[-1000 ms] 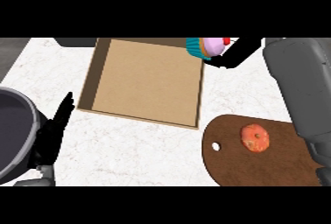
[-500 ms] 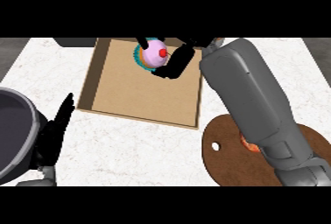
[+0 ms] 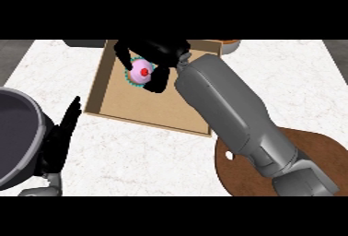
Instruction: Pick the cupcake from the cutting board and place it in the cardboard box
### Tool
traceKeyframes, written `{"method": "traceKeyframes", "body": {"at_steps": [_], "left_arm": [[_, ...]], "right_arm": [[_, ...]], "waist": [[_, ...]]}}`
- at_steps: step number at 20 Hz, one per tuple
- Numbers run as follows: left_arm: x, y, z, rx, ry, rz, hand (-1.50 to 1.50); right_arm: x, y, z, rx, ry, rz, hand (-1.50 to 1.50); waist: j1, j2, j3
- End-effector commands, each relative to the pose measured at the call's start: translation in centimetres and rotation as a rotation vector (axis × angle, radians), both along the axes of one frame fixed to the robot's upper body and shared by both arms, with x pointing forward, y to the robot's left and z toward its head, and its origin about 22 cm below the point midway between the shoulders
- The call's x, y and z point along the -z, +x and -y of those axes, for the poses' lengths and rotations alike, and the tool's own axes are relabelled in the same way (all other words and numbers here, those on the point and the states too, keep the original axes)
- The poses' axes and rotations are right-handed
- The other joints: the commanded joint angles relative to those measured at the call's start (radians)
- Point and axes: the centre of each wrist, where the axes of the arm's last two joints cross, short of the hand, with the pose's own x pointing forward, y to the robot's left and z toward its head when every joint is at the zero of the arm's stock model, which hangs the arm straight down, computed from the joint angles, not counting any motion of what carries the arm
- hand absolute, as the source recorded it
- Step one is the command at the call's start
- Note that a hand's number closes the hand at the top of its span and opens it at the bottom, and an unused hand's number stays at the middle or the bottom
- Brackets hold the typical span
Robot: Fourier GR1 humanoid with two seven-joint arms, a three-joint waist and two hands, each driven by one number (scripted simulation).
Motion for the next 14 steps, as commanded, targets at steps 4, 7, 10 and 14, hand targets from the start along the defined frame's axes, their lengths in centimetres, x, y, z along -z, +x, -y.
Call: {"method": "traceKeyframes", "body": {"at_steps": [4, 7, 10, 14], "left_arm": [[-2.3, 0.2, 0.9, 0.037, 0.018, 0.006, 0.00], [-2.8, 1.3, -0.7, 0.046, -0.006, 0.016, 0.00], [-1.2, 2.2, 0.0, 0.047, 0.010, 0.008, 0.00], [-0.2, 0.8, 1.6, 0.047, -0.002, -0.002, 0.00]], "right_arm": [[3.9, 1.4, 0.2, 0.115, -0.012, -0.095, -1.50], [4.2, 1.6, 0.1, 0.096, 0.001, -0.098, -1.50], [4.2, 1.3, -0.1, 0.088, 0.101, -0.150, -1.50], [3.8, 1.8, 1.0, 0.118, 0.377, -0.210, -1.50]], "waist": [[0.035, 0.007, 0.001], [0.032, 0.009, 0.000], [0.047, 0.014, -0.001], [0.055, 0.015, 0.001]]}}
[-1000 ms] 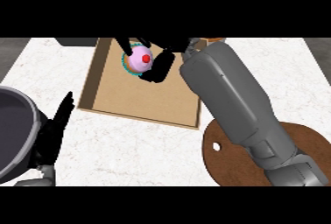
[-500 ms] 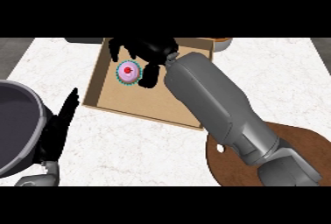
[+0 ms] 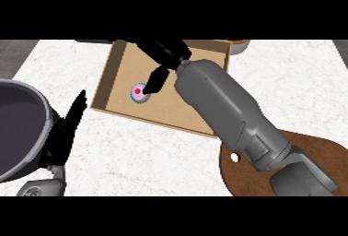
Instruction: Pick the cupcake from the cutting board and place it in the cardboard box
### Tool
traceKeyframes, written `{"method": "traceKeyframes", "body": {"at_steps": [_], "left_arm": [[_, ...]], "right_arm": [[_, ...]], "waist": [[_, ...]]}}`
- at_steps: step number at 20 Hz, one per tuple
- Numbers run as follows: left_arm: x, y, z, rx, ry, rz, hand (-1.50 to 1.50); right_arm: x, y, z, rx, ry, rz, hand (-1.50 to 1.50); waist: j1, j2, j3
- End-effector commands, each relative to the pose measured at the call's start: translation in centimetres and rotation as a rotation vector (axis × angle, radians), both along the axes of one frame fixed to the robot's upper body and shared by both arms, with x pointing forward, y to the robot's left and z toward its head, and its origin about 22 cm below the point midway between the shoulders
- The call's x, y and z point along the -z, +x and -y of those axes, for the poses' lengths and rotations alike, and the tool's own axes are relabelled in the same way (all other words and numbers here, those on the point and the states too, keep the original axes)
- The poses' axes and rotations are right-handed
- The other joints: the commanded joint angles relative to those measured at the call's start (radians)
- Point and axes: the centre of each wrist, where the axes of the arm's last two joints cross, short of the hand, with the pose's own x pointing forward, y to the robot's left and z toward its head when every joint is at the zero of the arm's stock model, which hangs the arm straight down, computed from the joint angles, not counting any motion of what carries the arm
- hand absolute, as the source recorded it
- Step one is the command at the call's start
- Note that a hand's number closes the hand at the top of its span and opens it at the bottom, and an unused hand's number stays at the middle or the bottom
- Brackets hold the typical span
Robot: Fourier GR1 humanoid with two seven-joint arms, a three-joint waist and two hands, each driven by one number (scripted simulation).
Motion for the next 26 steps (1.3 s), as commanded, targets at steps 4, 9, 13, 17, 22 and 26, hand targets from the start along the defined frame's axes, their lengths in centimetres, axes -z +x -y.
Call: {"method": "traceKeyframes", "body": {"at_steps": [4, 9, 13, 17, 22, 26], "left_arm": [[0.7, -0.9, -1.1, -0.029, 0.000, 0.001, 0.00], [-0.5, -0.6, -1.2, -0.028, 0.006, 0.011, 0.00], [-1.4, -0.3, -0.1, -0.014, 0.006, 0.023, 0.00], [0.4, -1.2, -1.3, -0.023, -0.009, 0.017, 0.00], [0.5, -0.9, 0.5, 0.004, -0.014, 0.022, 0.00], [-0.4, -0.9, -0.4, 0.010, -0.001, 0.022, 0.00]], "right_arm": [[-2.7, 1.4, 1.1, 0.023, 0.369, -0.124, -1.50], [-4.1, 2.9, 3.3, 0.038, 0.572, -0.227, -1.50], [-8.6, 5.0, 9.1, 0.132, 0.648, -0.195, -1.50], [-7.1, 6.1, 14.8, 0.213, 0.699, -0.177, -1.50], [-9.3, 6.2, 21.6, 0.183, 0.705, -0.179, -1.50], [-10.8, 5.6, 26.9, 0.177, 0.684, -0.171, -1.50]], "waist": [[-0.016, -0.002, 0.001], [-0.020, 0.001, 0.001], [-0.019, 0.004, 0.001], [-0.015, 0.011, 0.000], [0.000, 0.020, 0.001], [0.010, 0.023, 0.003]]}}
